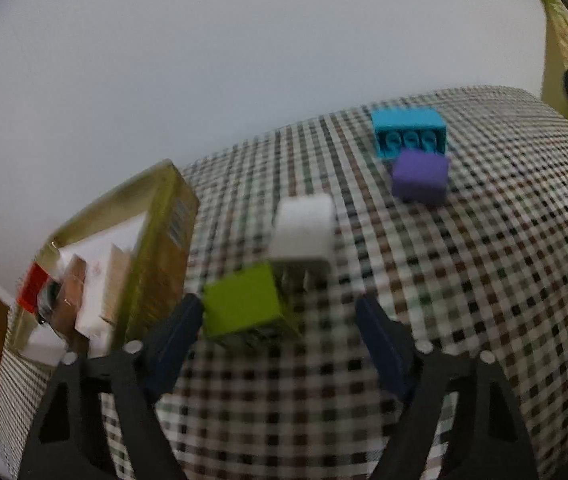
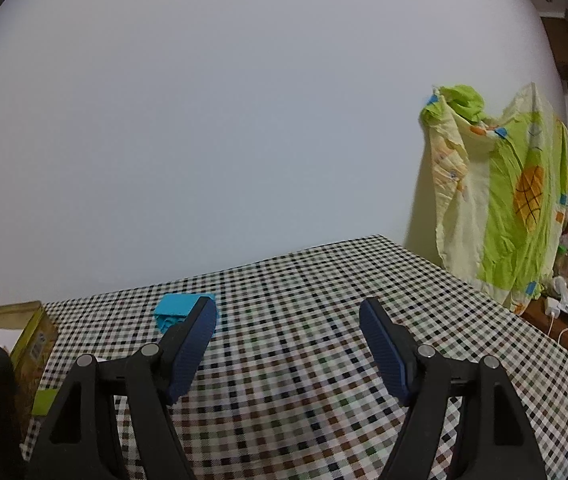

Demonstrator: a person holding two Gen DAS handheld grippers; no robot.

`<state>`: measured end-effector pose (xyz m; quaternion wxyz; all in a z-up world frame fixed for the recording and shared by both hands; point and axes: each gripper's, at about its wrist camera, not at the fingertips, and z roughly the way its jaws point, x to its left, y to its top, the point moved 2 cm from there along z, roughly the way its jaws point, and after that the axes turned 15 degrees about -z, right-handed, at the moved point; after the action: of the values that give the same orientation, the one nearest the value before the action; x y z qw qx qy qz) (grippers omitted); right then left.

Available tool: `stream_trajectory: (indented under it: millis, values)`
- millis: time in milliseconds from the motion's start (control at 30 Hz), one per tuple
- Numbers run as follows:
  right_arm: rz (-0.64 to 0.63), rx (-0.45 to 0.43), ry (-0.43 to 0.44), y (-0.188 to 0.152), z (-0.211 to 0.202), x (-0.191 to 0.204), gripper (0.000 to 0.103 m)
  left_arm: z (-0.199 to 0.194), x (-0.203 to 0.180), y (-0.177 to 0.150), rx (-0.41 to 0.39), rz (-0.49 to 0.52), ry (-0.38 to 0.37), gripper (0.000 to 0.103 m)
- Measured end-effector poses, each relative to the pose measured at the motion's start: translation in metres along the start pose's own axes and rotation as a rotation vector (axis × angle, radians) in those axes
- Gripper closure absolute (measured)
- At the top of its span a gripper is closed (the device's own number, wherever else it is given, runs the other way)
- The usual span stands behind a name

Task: Organize rigid objects
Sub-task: 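Grasp the lime green block with the left gripper and lift it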

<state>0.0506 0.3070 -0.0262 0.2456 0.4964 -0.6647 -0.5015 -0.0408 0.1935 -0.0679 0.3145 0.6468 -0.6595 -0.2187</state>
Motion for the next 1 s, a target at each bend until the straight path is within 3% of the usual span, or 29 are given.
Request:
stream_trajectory:
  millis: [200,333,467,600,733,833,933,1000]
  values:
    - [-0.002,0.014,0.011,0.000,0.003,0.002,0.027,0.006,0.007,0.002,0.017,-0.047,0.033,0.022]
    - [-0.012,0.016,0.013,0.000,0.002,0.005,0.027,0.010,0.016,0.003,0.047,-0.118,0.025,0.014]
    - [-0.009,0.020,0.015,-0.001,0.003,0.004,0.027,0.027,0.031,0.006,0.108,-0.243,-0.012,0.005]
    - [-0.001,0.034,0.011,-0.003,0.006,0.002,0.027,0.034,0.038,0.006,0.141,-0.303,-0.069,0.005]
    - [0.007,0.049,0.023,-0.004,0.008,0.001,0.027,0.029,0.032,0.005,0.132,-0.272,-0.130,0.024]
    - [0.006,0.046,0.019,-0.004,0.006,0.001,0.027,0.022,0.030,0.004,0.115,-0.228,-0.130,0.030]
    - [0.008,0.043,0.017,-0.003,0.005,0.000,0.027,0.019,0.033,0.002,0.127,-0.230,-0.206,0.045]
    - [0.010,0.046,0.018,-0.004,0.006,0.000,0.027,0.015,0.034,0.000,0.125,-0.203,-0.224,0.046]
